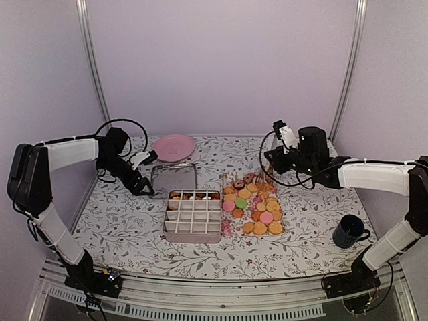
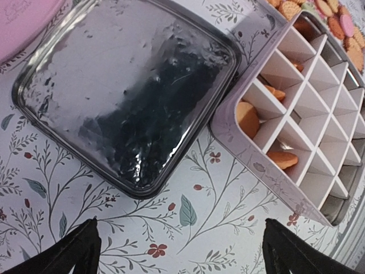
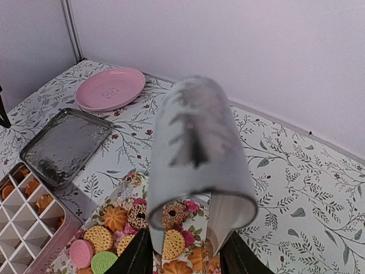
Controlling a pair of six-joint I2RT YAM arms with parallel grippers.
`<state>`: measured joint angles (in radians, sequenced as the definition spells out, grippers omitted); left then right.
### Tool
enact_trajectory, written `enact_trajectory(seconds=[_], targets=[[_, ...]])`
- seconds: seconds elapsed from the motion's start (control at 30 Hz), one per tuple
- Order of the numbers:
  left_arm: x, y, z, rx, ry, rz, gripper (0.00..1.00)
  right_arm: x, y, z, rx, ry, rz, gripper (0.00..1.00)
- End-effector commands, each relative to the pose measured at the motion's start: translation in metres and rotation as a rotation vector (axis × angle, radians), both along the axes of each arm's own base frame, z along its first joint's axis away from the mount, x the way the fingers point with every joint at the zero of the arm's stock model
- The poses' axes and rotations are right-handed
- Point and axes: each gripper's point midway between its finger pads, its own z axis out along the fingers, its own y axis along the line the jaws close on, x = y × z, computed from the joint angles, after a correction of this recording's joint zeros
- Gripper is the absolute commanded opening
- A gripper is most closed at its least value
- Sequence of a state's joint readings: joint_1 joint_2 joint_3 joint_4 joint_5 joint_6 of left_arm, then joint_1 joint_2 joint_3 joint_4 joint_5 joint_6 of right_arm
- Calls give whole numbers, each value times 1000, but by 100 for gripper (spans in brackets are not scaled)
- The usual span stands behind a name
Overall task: Pack the cookies
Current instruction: Pick up the fake cookies from the plate.
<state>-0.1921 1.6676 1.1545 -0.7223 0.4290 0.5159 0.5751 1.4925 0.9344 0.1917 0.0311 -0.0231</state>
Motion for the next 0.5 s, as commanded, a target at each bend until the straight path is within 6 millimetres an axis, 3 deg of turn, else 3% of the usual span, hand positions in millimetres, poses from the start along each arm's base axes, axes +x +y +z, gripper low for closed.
enact_trajectory(seconds=[0.0,0.47], targets=[[-5,-2,-4,14,22,-14,99,3,-9,11,31,-64,-8,40],[-2,1,-1,41,16,-17,99,18,-15,16,43,-125,-32,40]])
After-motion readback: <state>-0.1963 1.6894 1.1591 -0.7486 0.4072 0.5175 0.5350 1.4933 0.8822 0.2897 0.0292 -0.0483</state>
